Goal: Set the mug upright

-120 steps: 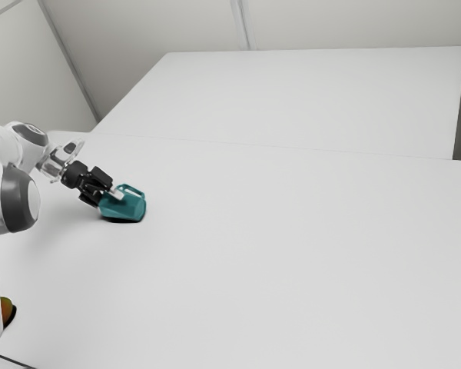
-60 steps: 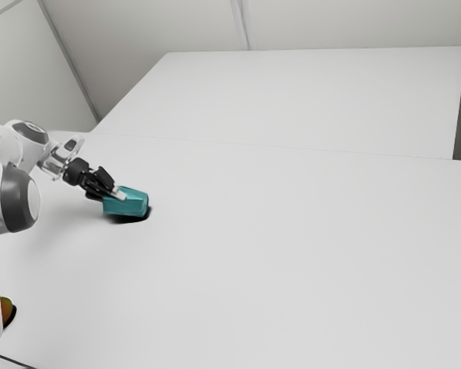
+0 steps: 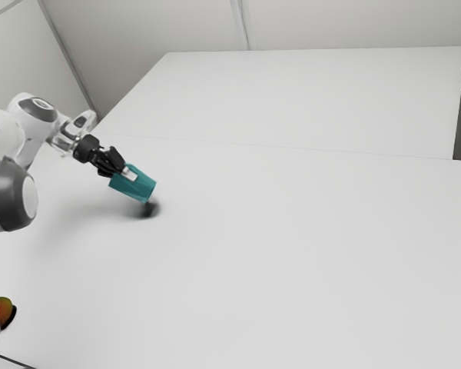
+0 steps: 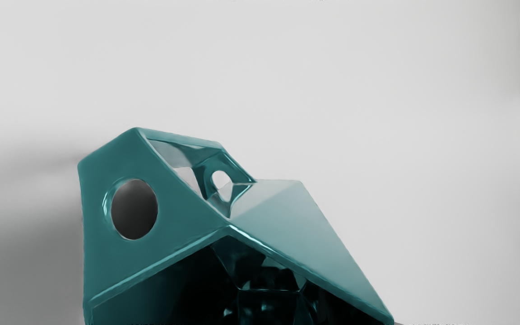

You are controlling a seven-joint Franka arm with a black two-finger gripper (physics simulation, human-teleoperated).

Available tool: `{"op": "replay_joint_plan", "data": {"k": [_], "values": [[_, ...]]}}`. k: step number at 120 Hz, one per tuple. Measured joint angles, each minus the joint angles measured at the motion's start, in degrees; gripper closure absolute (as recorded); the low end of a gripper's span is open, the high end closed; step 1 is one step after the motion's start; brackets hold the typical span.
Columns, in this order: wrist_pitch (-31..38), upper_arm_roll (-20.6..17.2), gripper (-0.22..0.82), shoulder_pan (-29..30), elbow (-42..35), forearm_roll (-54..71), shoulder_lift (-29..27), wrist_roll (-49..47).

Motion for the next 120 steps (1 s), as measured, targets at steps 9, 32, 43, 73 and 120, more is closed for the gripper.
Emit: {"op": "replay_joint_plan", "data": {"k": [9, 32, 43, 73, 120], "values": [[1.4, -1.3, 0.79, -2.0, -0.6, 3.3, -2.7, -0.1], [9.7, -3.8, 0.79, -8.2, -12.2, 15.6, -14.0, -0.9], [15.6, -5.5, 0.78, -10.3, -18.6, 22.6, -19.0, -1.3], [31.2, -11.5, 0.78, -13.8, -26.0, 37.5, -22.5, -3.3], [49.1, -14.2, 0.78, -15.2, -36.8, 44.4, -25.8, -6.3]]}}
